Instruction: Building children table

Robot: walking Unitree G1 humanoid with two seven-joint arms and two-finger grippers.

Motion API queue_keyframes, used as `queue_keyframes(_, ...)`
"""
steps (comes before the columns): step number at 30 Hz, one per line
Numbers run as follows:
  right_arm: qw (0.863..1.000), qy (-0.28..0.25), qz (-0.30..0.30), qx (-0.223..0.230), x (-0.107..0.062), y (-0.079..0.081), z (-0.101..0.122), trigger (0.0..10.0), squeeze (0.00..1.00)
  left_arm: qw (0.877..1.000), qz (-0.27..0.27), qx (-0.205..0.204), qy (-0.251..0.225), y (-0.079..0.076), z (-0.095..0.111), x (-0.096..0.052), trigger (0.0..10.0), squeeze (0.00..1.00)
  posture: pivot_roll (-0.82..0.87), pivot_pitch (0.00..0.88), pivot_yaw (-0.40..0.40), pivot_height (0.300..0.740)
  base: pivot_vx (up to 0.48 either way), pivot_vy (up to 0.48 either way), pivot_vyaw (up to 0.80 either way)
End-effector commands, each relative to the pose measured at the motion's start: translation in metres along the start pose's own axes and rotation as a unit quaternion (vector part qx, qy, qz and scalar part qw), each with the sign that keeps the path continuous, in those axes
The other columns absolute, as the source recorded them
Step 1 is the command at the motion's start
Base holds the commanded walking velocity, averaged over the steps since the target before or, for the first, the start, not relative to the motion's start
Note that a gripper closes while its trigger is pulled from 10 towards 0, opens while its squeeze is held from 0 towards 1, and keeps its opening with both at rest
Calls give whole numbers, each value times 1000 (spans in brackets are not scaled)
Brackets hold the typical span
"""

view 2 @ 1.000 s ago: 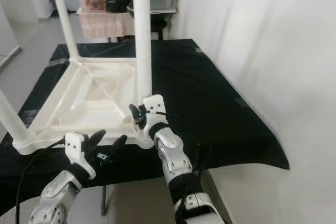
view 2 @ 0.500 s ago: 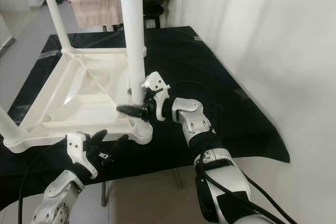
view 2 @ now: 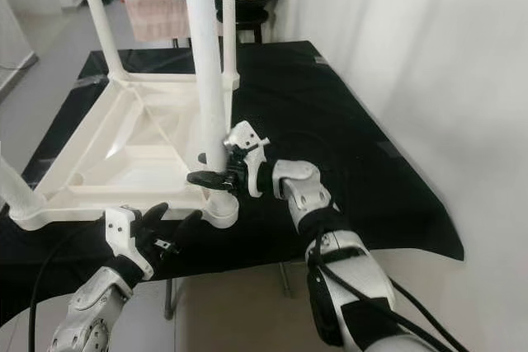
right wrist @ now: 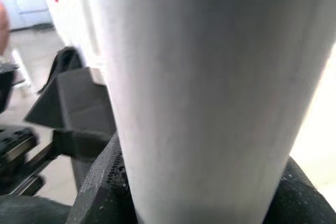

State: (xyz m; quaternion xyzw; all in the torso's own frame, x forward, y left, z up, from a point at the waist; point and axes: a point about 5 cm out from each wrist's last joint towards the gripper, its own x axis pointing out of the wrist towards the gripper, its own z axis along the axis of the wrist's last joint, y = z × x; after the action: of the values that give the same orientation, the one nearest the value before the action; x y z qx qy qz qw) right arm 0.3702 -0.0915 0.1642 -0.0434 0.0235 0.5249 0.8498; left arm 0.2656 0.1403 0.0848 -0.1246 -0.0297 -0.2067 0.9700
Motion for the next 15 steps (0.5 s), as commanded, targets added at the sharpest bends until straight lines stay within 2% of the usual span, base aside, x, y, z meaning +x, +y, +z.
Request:
queue_keyframes(1,993,27,-106,39,-2,7,-32,0,0,1000,1,-1,8,0,-3,-4,10000,0,2,0,-29,740,0,0,0)
queue_keyframes(2,993,27,-106,39,-2,7,-32,0,0,1000,1,-1,8,0,-3,-4,10000,0,2,0,-29,740,0,0,0)
queue_keyframes(3,986,41,-155,50,-2,11,-44,0,0,1000,1,-1,8,1,-3,-5,10000,0,-1,0,-29,740,0,0,0)
queue_keyframes(4,950,53,-294,94,-5,19,-63,0,0,1000,1,-1,8,2,-2,-6,10000,0,-13,0,-17,740,0,0,0)
queue_keyframes(5,950,53,-294,94,-5,19,-63,0,0,1000,1,-1,8,2,-2,-6,10000,0,-13,0,-17,740,0,0,0)
queue_keyframes(6,922,71,-357,129,-7,35,-81,0,0,1000,1,-1,9,3,-2,-6,10000,0,-16,0,-13,740,0,0,0)
queue_keyframes(7,922,71,-357,129,-7,35,-81,0,0,1000,1,-1,9,3,-2,-6,10000,0,-16,0,-13,740,0,0,0)
queue_keyframes(8,925,79,-345,139,9,58,-90,0,0,1000,0,-1,10,4,-2,-6,10000,0,-28,0,13,740,0,0,0)
queue_keyframes(9,925,79,-345,139,9,58,-90,0,0,1000,0,-1,10,4,-2,-6,10000,0,-28,0,13,740,0,0,0)
queue_keyframes(10,936,79,-311,146,25,76,-92,0,0,1000,-1,0,12,4,-2,-5,10000,0,-28,0,21,740,0,0,0)
queue_keyframes(11,951,70,-276,123,37,79,-85,0,0,1000,-1,-1,14,5,-2,-4,10000,0,-16,0,15,740,0,0,0)
queue_keyframes(14,958,63,-259,106,46,76,-78,0,0,1000,-2,-3,14,5,-2,-3,10000,0,-12,0,8,740,0,0,0)
queue_keyframes(15,958,60,-261,102,48,68,-72,0,0,1000,-1,-6,13,6,-2,-2,10000,0,-7,0,3,740,0,0,0)
